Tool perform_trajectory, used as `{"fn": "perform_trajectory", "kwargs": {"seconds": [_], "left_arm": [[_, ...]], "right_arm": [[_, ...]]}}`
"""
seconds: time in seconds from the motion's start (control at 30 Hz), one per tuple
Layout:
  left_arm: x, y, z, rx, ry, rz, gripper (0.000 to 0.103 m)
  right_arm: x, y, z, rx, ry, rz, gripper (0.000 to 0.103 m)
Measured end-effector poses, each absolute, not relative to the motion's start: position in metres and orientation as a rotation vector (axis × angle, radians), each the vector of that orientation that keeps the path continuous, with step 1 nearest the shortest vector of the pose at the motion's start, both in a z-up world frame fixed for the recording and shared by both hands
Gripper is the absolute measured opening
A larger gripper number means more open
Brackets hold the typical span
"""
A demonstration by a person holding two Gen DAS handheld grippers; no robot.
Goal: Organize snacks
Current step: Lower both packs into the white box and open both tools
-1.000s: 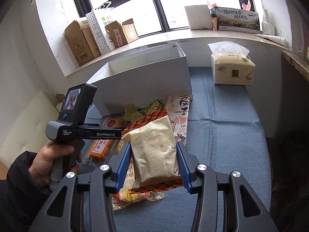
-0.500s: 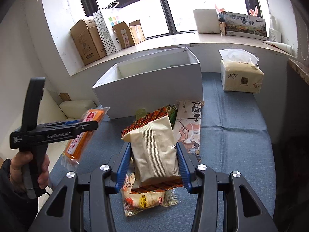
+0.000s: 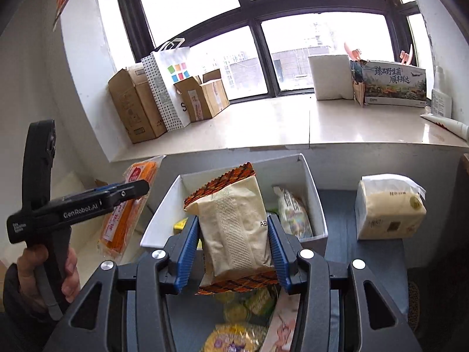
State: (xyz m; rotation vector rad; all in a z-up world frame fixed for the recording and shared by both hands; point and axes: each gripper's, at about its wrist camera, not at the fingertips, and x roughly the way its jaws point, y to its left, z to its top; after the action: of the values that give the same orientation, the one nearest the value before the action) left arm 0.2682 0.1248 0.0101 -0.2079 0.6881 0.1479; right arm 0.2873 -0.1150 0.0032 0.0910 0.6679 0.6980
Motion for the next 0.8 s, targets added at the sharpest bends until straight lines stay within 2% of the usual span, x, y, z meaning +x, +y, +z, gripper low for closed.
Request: {"fn": "perform_trajectory", "kwargs": {"seconds": [0.1,0.17,0.2,0.23,0.27,0.3,0.5,0.8], "left_arm": [[0.307,0.137,0.001,-0.226,0.708,0.168,0.062],[0.326,0.14,-0.009,-0.22,0.713,0.176,0.072],[0.334,0.142,-0.015,-0.222,0.722,0.169,0.087],[0.341,0.144,-0.021,-0.221,0.732,0.173,0.103],[0.344,0.146,-0.026,-0.228,0.738,0.171,0.103],[0.345,0.148,-0.031,-0.241,0.748,0.169,0.103],[0.331,0.146,-0.042,-0.2,0.766,0.162,0.103],[0.294,0.13,-0.019,-0.121,0.734,0.124,0.103]], "right_arm": [[0.326,-0.098,0.005,0.091,0.699,0.662,0.051],[0.345,-0.089,0.004,0.087,0.707,0.647,0.051],[0.353,-0.085,0.002,0.09,0.712,0.647,0.053],[0.362,-0.081,-0.001,0.09,0.722,0.646,0.066],[0.37,-0.076,-0.006,0.068,0.745,0.64,0.096],[0.374,-0.071,-0.01,0.035,0.759,0.603,0.103],[0.369,-0.073,-0.023,-0.017,0.737,0.558,0.103],[0.344,-0.09,-0.013,0.039,0.725,0.586,0.103]]}}
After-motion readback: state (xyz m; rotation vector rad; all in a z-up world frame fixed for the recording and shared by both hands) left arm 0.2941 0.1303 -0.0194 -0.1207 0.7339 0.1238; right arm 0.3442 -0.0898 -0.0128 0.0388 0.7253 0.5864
